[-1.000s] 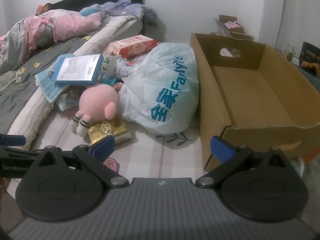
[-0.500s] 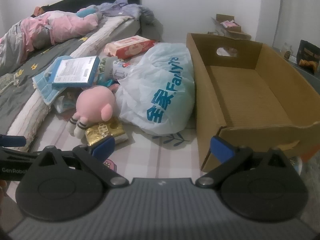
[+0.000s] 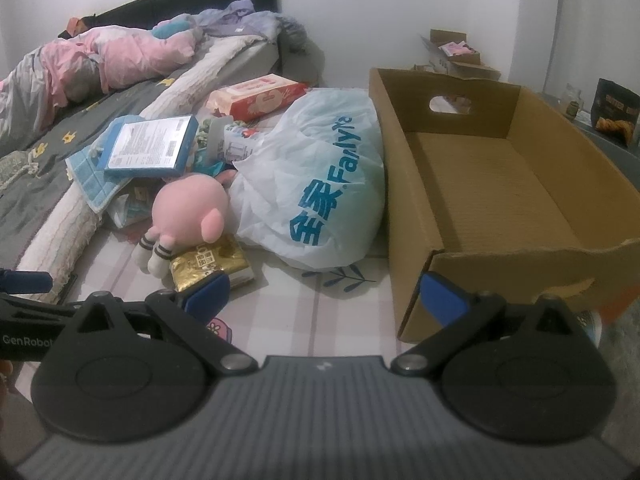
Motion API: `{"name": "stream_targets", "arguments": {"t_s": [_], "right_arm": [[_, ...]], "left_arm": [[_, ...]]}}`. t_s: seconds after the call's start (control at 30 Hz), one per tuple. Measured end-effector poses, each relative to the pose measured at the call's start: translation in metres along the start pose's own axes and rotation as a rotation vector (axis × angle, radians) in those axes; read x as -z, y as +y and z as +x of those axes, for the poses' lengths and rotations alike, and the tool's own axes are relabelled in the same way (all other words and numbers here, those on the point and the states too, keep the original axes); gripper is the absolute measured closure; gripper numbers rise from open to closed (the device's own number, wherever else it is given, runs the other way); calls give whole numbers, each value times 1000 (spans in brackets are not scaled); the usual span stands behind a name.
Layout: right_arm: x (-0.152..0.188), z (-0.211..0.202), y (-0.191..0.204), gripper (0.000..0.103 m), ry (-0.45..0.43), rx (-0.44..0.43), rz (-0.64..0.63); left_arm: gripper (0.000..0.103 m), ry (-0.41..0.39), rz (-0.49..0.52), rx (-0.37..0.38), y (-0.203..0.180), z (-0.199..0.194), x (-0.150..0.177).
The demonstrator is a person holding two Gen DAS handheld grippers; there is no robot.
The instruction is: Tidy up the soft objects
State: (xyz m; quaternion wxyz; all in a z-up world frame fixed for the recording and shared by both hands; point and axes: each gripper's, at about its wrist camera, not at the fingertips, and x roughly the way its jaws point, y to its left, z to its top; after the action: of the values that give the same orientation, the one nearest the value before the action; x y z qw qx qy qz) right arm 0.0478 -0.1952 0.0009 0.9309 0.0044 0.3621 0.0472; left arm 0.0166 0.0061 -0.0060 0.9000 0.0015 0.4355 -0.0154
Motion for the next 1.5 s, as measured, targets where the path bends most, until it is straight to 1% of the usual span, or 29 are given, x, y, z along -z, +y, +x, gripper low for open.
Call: {"name": "stream_targets", "arguments": {"t_s": [0.37,0.53,0.63,0.73,0.83,0.93,1.0,1.13,1.17,1.27,1.33,1.43,1.5], "right_arm": [[1,-5,-2,1,-11,-1,7],[3,-9,-2,1,-24,-22,12],[0,-13,0,1,-49,-37,-5],[-8,-21,7,1,-94,-60,-53],[-25,-32,17,1,-157,-124,-119],[-46,-43,25,1,-208,-242,-181],[-60,-45,31,1,-224,-307,-219],[-93,-39,47,1,-183,-405,-293],[-101,-37,50,1,-167,-440,-305],[-124,-25,61,1,-119,-537,-338],[-133,-18,65,1,-101,-579,-360],[-152,-1,75,1,-80,-601,-411],[-165,12,80,1,-65,-611,-450]], "left_arm": [[3,-5,6,-8,-1,-5,2],[2,1,-3,-21,2,-6,3],[2,-10,-13,-24,4,-7,3],[2,-51,-15,-38,8,-10,2],[1,-86,-17,-55,12,-11,2],[1,-111,-28,-50,17,-10,3],[1,-128,-32,-42,19,-10,4],[1,-148,-25,-27,21,-10,-1],[1,-155,-21,-30,21,-10,-3],[2,-198,-17,-37,22,-10,-11],[2,-231,-21,-27,23,-10,-17],[2,-272,-48,-14,28,-8,-26],[3,-284,-63,-23,29,-3,-33]]}}
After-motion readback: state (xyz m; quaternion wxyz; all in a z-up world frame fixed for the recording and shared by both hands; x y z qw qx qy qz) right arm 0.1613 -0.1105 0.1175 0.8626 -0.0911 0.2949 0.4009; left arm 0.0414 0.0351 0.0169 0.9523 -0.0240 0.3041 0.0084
